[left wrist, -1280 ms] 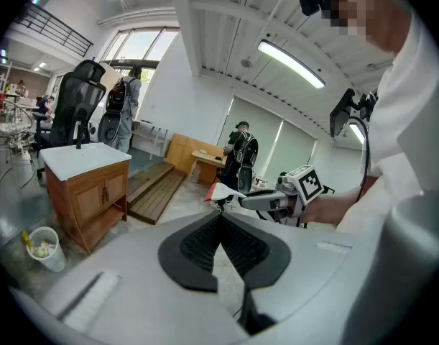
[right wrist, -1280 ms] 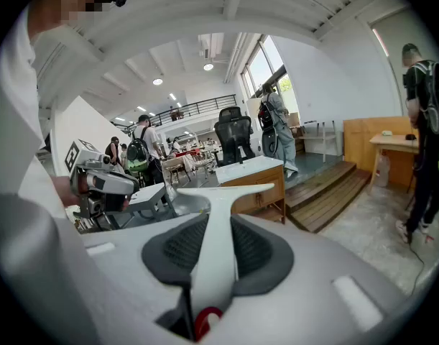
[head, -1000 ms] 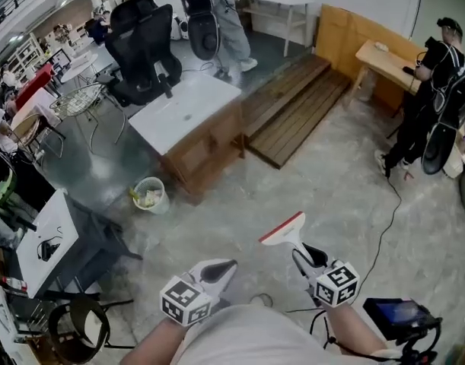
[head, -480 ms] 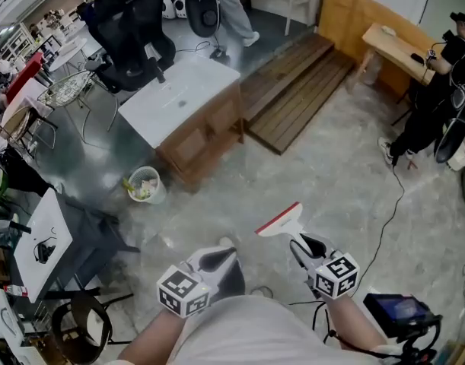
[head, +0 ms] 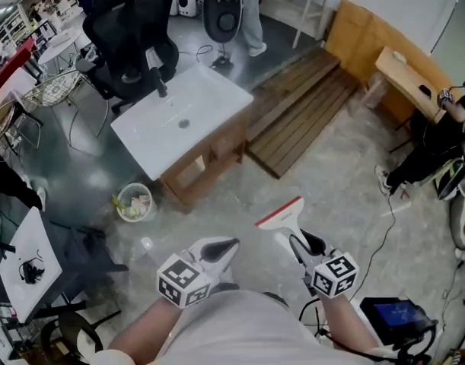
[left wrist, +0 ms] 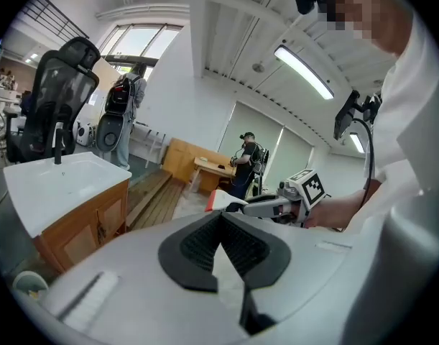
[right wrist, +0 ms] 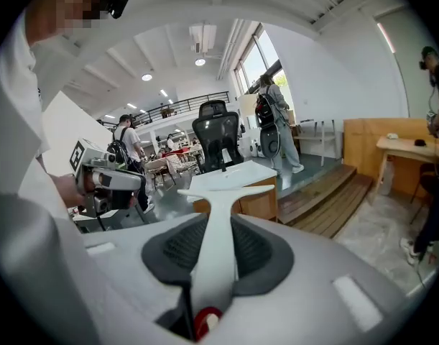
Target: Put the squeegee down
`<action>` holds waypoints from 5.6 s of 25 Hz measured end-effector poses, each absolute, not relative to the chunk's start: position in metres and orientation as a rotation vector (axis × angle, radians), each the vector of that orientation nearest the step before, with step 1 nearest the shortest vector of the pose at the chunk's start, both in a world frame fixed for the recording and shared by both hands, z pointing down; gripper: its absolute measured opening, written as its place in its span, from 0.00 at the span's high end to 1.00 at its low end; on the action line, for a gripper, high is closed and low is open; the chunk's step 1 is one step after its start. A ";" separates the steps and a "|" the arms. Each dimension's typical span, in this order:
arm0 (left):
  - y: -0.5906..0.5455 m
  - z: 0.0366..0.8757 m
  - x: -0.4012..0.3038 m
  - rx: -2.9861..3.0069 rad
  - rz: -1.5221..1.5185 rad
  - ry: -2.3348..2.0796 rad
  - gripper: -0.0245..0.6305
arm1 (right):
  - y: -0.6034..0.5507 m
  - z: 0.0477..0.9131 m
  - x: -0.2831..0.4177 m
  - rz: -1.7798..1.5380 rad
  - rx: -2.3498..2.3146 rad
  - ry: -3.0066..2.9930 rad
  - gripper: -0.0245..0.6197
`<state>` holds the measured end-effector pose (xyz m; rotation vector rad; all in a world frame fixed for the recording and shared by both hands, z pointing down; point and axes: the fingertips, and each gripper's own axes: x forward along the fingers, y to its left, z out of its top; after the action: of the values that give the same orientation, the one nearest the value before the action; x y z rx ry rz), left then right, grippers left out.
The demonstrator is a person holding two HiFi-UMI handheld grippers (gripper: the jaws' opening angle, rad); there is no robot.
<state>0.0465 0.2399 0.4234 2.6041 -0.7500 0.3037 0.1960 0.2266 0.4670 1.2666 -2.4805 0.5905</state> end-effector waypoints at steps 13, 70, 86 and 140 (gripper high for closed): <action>0.074 0.434 -0.007 2.509 0.258 -0.941 0.95 | 0.013 0.475 0.160 0.601 1.219 -2.506 0.80; -0.287 0.460 -0.178 2.115 0.237 -1.384 0.95 | -0.599 0.658 -0.060 0.403 0.976 -2.331 0.80; -0.287 0.460 -0.176 2.109 0.234 -1.391 0.95 | -0.593 0.660 -0.055 0.375 0.953 -2.322 0.76; -0.075 0.416 -0.086 2.282 0.215 -1.396 0.95 | -0.200 0.483 0.026 0.253 0.675 -2.587 0.96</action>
<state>-0.0864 -0.0748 0.4158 2.2821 -1.3958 0.2154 0.0259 -0.1999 0.4830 0.6753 -2.5869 0.2528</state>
